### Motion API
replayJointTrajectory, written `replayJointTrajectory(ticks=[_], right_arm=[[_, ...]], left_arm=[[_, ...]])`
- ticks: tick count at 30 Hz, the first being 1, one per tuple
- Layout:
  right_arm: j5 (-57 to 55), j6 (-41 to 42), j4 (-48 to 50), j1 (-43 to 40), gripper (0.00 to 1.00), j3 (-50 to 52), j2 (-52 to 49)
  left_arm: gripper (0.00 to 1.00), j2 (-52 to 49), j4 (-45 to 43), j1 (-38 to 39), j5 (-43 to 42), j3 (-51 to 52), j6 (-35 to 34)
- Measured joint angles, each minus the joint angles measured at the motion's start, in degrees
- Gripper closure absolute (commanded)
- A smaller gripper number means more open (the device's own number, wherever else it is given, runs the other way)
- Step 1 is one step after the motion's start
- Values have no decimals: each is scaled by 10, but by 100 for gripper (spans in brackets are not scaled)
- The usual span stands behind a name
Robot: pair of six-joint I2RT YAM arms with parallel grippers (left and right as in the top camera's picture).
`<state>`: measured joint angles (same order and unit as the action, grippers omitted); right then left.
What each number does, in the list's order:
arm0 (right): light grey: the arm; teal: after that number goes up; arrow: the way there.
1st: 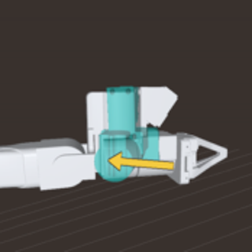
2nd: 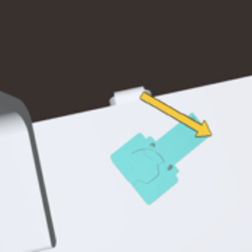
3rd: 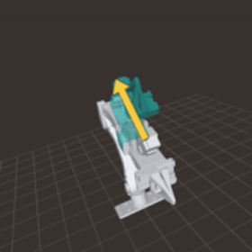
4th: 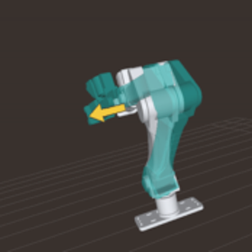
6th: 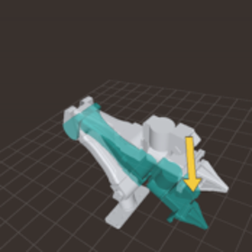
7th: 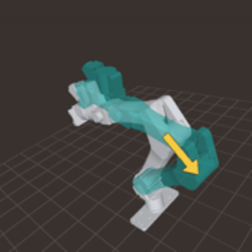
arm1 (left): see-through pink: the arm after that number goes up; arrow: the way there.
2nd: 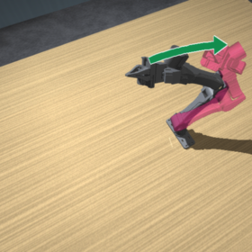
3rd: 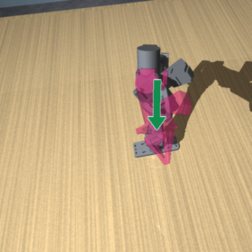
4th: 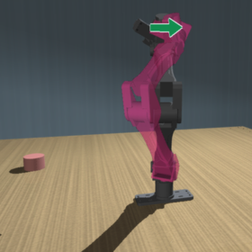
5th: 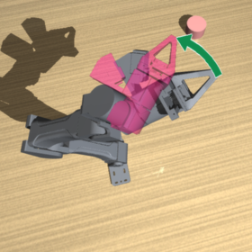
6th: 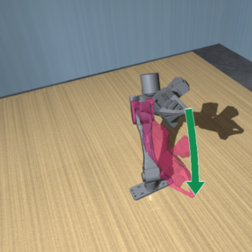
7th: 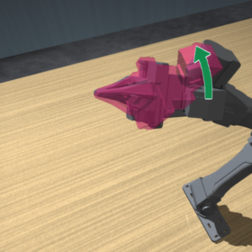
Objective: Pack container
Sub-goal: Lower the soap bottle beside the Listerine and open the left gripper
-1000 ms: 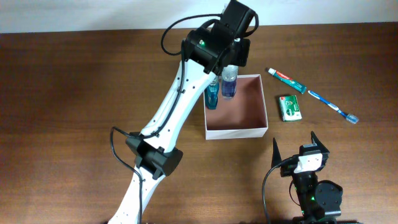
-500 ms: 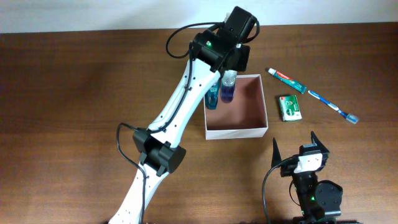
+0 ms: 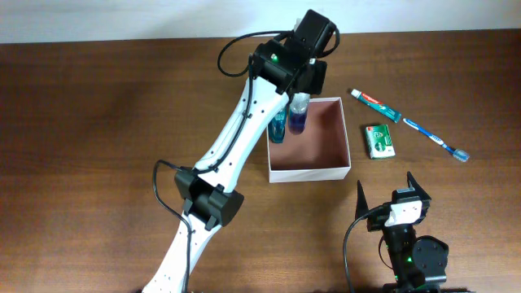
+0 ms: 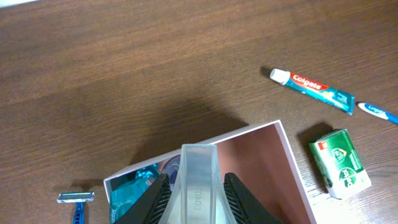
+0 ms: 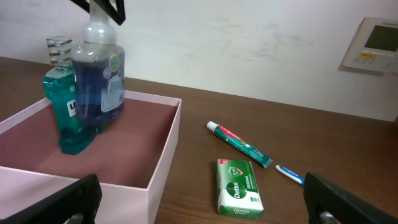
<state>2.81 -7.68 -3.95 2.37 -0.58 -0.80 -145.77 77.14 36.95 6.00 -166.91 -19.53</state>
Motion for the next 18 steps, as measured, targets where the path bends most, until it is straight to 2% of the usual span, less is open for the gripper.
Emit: replayJointTrajectory(ticks=[18], right_arm=[[0,0,0,0,1,0,0]], left_arm=[[71,-20,2,0,0,7,0]])
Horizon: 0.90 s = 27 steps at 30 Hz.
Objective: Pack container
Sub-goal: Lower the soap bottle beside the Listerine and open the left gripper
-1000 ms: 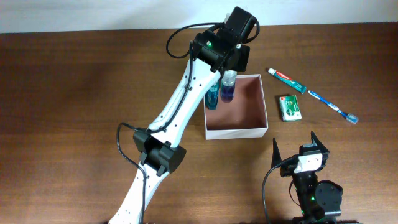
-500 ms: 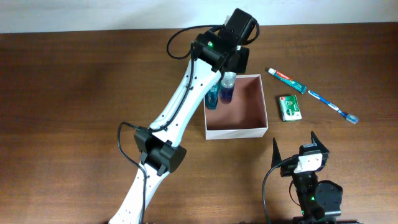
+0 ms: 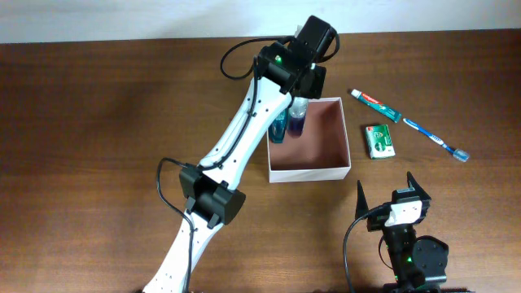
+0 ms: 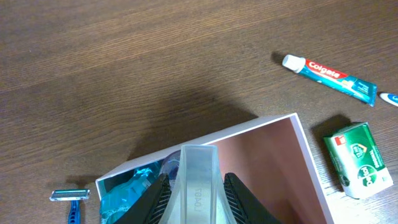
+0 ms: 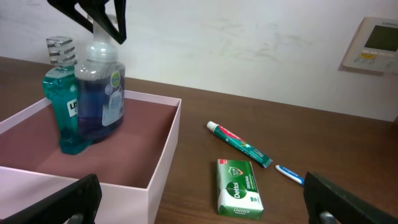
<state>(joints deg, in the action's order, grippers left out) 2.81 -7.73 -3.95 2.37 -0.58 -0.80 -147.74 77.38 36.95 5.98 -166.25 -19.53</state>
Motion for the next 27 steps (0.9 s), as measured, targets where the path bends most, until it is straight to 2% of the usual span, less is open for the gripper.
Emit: replayJointTrajectory(ticks=[27], right_arm=[[0,0,0,0,1,0,0]], left_arm=[[71,-11,13,0,0,7,0]])
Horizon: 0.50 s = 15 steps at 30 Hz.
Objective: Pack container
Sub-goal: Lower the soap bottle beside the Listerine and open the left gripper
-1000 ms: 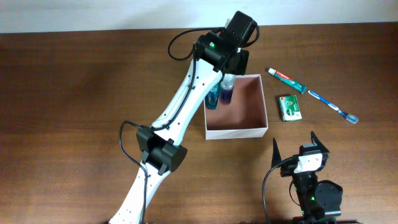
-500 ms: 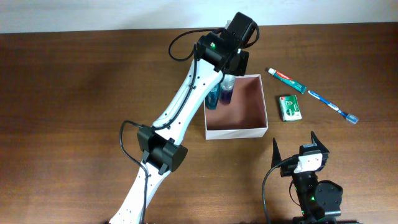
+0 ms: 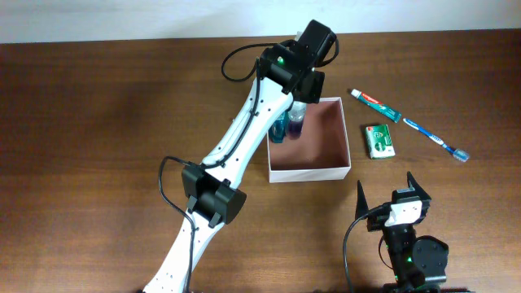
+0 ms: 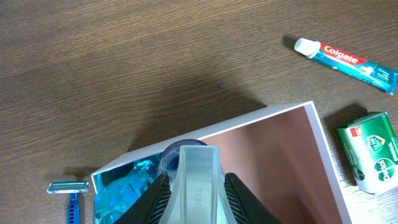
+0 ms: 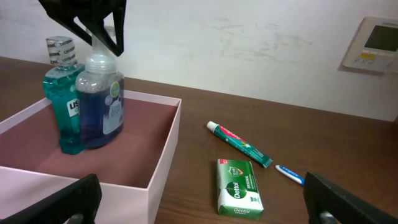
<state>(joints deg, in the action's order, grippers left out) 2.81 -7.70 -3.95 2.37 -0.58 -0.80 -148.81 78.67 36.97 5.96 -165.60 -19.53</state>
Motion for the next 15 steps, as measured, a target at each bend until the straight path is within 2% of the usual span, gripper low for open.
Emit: replayJointTrajectory(ticks=[6,8,9,11,15], right_arm=[[0,0,0,0,1,0,0],[0,0,0,0,1,0,0],[0,0,0,0,1,0,0],[0,0,0,0,1,0,0],[0,0,0,0,1,0,0]], left_arm=[[70,0,1,0,0,0,0],[43,0,1,0,0,0,1],[41,0,0,0,0,0,0],[46,0,-1,0,0,0,-3],[42,0,-2,0,0,0,-4]])
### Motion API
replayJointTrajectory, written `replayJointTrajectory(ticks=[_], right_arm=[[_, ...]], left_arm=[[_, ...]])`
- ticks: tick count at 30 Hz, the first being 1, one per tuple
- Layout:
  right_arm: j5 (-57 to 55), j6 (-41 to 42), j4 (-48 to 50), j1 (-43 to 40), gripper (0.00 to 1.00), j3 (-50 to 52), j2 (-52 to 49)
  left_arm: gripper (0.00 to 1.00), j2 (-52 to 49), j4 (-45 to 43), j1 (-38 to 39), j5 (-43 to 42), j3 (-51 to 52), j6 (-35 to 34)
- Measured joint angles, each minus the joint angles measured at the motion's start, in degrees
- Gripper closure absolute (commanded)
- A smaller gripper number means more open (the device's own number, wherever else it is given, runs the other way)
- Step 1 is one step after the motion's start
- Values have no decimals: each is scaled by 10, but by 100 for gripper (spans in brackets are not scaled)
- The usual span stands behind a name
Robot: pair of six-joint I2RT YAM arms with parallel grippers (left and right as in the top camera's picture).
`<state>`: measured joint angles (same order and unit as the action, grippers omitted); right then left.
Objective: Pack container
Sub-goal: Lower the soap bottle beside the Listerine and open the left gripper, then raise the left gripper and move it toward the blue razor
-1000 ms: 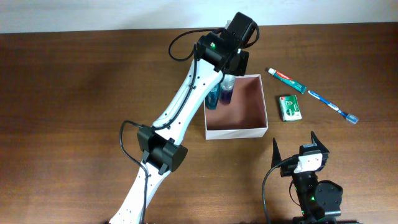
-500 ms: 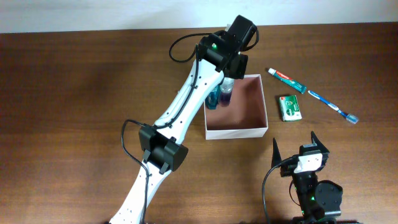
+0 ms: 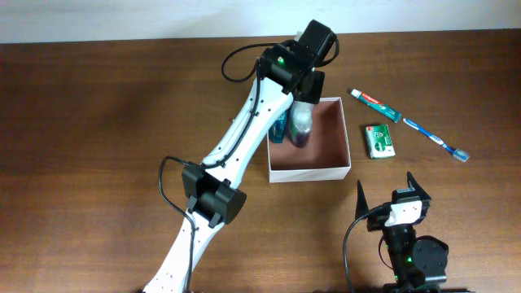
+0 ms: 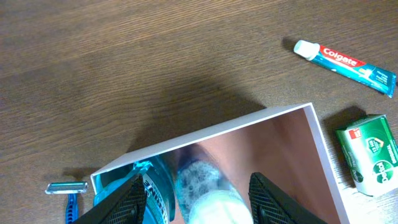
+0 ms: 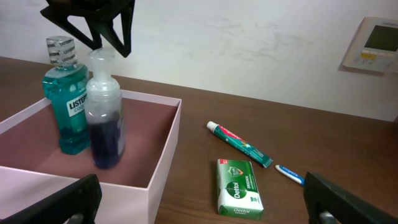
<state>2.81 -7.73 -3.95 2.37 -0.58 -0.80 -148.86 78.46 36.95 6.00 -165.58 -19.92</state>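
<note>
The pink open box [image 3: 350,155] [image 5: 165,163] stands mid-table. Inside at its far left stand a teal mouthwash bottle [image 5: 64,102] [image 3: 279,127] and, beside it, a clear bottle of dark blue liquid [image 5: 104,118] [image 3: 301,124] [image 4: 202,186]. My left gripper [image 4: 202,202] [image 5: 93,25] hovers open just over the blue bottle's top, its fingers [image 4: 124,202] apart on either side and not touching it. Near the front edge, my right gripper [image 3: 385,183] is open and holds nothing.
Right of the box lie a green Dettol soap [image 3: 379,140] [image 5: 239,188], a Colgate toothpaste tube [image 3: 376,104] [image 4: 345,62] and a blue toothbrush [image 3: 437,138]. A blue razor [image 4: 67,190] lies left of the box, under my left arm.
My left gripper has opened and let go of the blue bottle, which now stands free in the box beside the mouthwash. The right arm has not moved.
My left gripper was shut on the blue bottle's top, holding it tilted over the box's far left corner next to the mouthwash. At the later moments the bottle was lower and more upright. Now it rests in the box, released.
</note>
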Motion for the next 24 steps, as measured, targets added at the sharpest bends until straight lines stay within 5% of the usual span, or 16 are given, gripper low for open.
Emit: replayJointTrajectory(ticks=[14,24], right_arm=[[0,0,0,0,1,0,0],[0,0,0,0,1,0,0]], left_arm=[[42,0,-16,0,0,-11,16],[38,2,-31,-2,14,-124,47]])
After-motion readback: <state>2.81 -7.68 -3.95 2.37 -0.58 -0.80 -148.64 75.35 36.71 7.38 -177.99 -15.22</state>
